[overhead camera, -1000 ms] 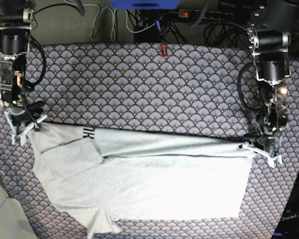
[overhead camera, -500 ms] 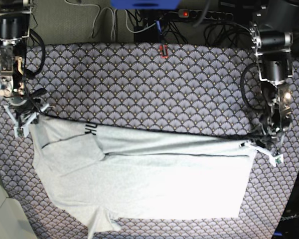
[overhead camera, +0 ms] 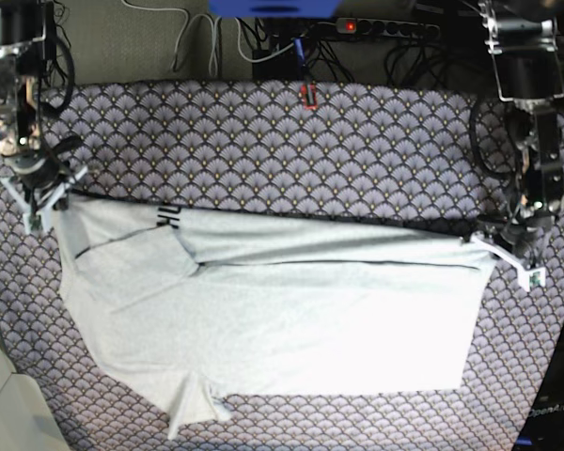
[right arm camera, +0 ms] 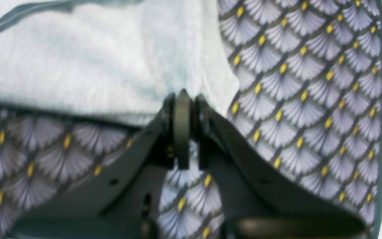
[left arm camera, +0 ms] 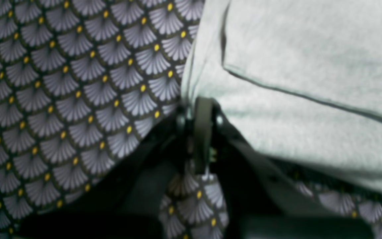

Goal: Fold the T-shirt properly
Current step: 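Drag the folded shirt toward the arms with both grippers, then release the shirt and move both grippers to its opposite long edge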

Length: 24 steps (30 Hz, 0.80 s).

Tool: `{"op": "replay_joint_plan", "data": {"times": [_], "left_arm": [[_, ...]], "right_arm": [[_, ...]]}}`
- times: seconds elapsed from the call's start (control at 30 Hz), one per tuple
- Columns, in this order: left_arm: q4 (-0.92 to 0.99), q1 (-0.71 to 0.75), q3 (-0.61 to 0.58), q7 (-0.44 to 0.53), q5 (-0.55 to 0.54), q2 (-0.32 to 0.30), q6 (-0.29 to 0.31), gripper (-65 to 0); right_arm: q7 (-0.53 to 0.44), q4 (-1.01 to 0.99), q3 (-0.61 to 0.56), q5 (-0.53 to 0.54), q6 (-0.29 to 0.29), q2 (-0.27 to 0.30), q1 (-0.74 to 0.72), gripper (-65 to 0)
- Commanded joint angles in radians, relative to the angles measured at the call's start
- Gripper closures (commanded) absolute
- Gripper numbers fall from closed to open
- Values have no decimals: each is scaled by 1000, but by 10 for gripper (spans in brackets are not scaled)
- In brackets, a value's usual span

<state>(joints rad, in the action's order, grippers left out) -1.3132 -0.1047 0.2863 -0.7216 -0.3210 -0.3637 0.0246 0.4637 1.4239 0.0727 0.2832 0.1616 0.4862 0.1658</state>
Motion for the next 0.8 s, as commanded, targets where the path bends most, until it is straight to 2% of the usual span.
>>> {"op": "replay_joint_plan", "data": {"times": [0.0, 0.37, 0.47, 0.6, 0.77], "left_arm": [[-33, 6, 37, 7, 15, -27, -13, -2], [-248, 211, 141, -74, 15, -27, -12, -2], [-277, 260, 150, -74, 15, -27, -12, -2], [-294, 319, 175, -74, 15, -22, -12, -2], [-312, 402, 175, -69, 15, -21, -12, -2]], "right_arm": [[-15, 42, 9, -2, -6, 21, 13, 0], [-16, 203, 128, -2, -3, 1, 242, 0], [-16, 223, 152, -2, 56, -8, 297, 0], [-16, 234, 217, -3, 137, -56, 344, 0], [-16, 234, 227, -3, 155, -70, 389, 0]]}}
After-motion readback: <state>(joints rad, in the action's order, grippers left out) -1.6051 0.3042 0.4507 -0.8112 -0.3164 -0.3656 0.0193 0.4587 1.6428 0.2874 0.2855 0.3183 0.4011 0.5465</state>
